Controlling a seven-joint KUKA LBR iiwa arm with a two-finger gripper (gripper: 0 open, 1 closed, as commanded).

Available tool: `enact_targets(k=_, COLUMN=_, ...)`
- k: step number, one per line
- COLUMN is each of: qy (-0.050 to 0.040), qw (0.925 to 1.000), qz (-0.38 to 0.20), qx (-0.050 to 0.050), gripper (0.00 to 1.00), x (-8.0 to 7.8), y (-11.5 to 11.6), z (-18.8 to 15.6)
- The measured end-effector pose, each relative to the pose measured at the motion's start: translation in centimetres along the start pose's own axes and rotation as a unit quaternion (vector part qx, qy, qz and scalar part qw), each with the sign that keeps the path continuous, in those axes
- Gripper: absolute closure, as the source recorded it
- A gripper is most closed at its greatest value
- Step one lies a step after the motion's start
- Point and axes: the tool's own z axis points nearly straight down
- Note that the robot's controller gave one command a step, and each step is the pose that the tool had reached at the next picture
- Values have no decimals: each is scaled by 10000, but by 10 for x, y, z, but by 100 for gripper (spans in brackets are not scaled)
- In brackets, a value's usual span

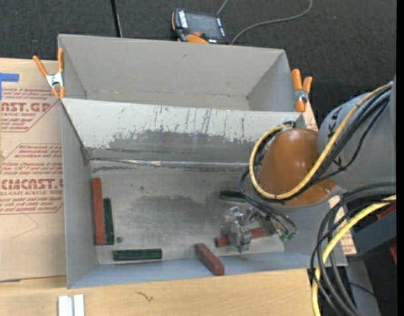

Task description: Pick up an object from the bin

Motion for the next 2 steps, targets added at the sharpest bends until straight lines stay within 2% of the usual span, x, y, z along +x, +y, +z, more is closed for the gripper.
enact_targets(k=1, qy=-51, qw=10000, qz=4, qx=10, gripper=0, x=-2, y=0, z=0)
enact_targets(k=2, qy=-18, qw=10000, qz=0, qx=3, gripper=100, x=-1, y=0, z=0)
